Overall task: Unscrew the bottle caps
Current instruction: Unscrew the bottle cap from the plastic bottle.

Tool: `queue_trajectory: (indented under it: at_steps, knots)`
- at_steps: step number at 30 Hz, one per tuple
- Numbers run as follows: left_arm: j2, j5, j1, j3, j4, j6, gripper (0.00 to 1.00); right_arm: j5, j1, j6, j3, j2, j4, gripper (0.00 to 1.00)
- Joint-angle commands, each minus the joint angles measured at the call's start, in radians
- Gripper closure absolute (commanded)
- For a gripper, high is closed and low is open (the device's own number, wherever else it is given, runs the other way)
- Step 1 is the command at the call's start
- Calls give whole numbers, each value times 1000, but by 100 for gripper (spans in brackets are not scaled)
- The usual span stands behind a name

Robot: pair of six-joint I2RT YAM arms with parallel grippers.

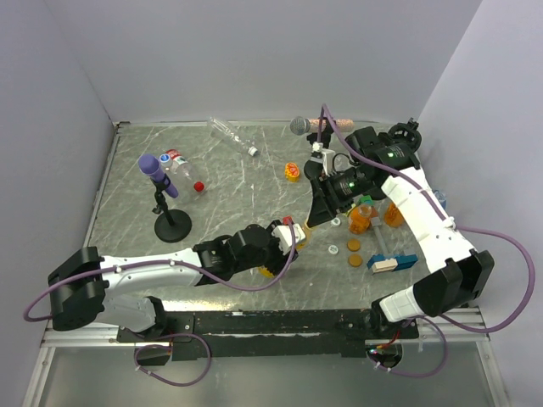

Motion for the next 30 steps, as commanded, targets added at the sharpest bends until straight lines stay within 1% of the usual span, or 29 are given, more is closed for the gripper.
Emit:
queue_trajectory:
  at_steps: [1, 3, 4, 5, 8, 11, 14, 17, 19, 22, 26, 30]
  knots:
    - [-6, -20, -7, 67, 102, -8, 95, 3, 13, 19, 27, 5, -9, 38]
    - [-6, -20, -7, 67, 97, -7, 95, -2, 13, 13, 27, 7, -11, 45]
    - [-3, -20, -7, 70, 97, -7, 95, -5, 13, 9, 30, 7, -11, 53]
    - [-1, -15, -7, 72, 96, -7, 95, -7, 13, 9, 30, 7, -12, 57]
    - [-1, -11, -7, 67, 96, -8, 95, -22, 13, -5, 35, 10, -19, 64]
    - [-10, -8, -7, 55, 96, -7, 95, -33, 14, -26, 42, 10, -26, 69]
    - [-37, 2, -7, 38, 102, -7, 95, -77, 13, -92, 67, 20, -58, 74]
    - [-69, 43, -5, 18, 100, 6, 95, -137, 19, -206, 85, 20, -97, 78]
    - [-92, 95, 1, -2, 103, 22, 95, -145, 36, -295, 93, 13, -100, 80]
    - [-121, 202, 22, -19, 82, 41, 95, -119, 80, -404, 85, -6, -83, 81]
    - [-161, 328, 53, -34, 47, 68, 95, -91, 158, -594, 81, -35, -81, 82]
    - [-199, 420, 88, -49, 24, 96, 95, -95, 188, -773, 87, -73, -77, 81]
